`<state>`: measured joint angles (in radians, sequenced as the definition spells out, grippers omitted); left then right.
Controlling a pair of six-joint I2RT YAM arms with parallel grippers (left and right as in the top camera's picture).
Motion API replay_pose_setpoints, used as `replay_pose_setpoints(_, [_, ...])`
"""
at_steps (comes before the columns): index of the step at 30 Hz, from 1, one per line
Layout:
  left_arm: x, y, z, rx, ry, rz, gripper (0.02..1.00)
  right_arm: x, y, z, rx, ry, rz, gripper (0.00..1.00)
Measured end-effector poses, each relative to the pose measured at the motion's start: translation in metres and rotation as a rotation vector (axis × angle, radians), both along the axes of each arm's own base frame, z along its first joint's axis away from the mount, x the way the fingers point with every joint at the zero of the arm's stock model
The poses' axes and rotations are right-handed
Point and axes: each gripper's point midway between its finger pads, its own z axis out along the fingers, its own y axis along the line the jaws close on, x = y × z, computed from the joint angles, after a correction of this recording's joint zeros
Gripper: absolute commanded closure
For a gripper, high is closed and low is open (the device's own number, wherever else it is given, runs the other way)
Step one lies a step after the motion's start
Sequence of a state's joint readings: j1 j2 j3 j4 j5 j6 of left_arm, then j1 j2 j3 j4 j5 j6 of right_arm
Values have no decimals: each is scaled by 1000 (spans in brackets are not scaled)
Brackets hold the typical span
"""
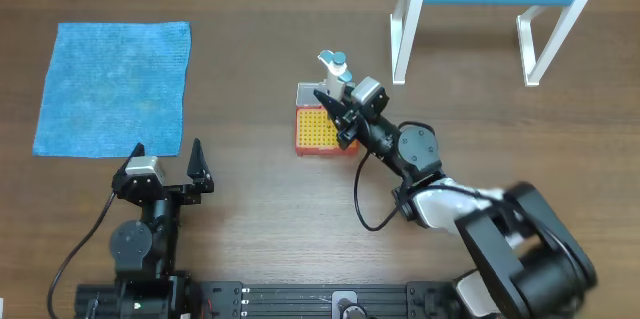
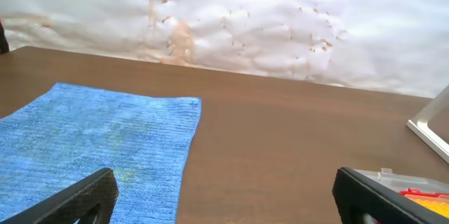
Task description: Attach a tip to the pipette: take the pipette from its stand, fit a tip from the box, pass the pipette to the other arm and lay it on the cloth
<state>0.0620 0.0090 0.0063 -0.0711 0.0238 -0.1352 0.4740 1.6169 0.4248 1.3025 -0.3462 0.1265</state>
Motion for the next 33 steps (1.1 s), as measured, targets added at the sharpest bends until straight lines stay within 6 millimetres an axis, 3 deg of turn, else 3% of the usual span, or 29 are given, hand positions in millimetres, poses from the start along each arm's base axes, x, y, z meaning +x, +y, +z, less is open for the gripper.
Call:
replay_pose_setpoints(7, [0,0,0,0,0,0,23,-11,-4,30,-39,4,7,930])
replay_pose_setpoints(15, [0,0,0,0,0,0,23,-27,21,108,3,-152,193,930])
replay_pose_setpoints(18, [0,0,0,0,0,0,25,-40,28,110,-6,-166,275,930])
replay_pose_setpoints(22, [0,0,0,0,0,0,23,-72,43,104,-33,-177,470,930])
replay_pose_setpoints(33, [0,0,0,0,0,0,23,-87,47,103,-41,-184,553,928])
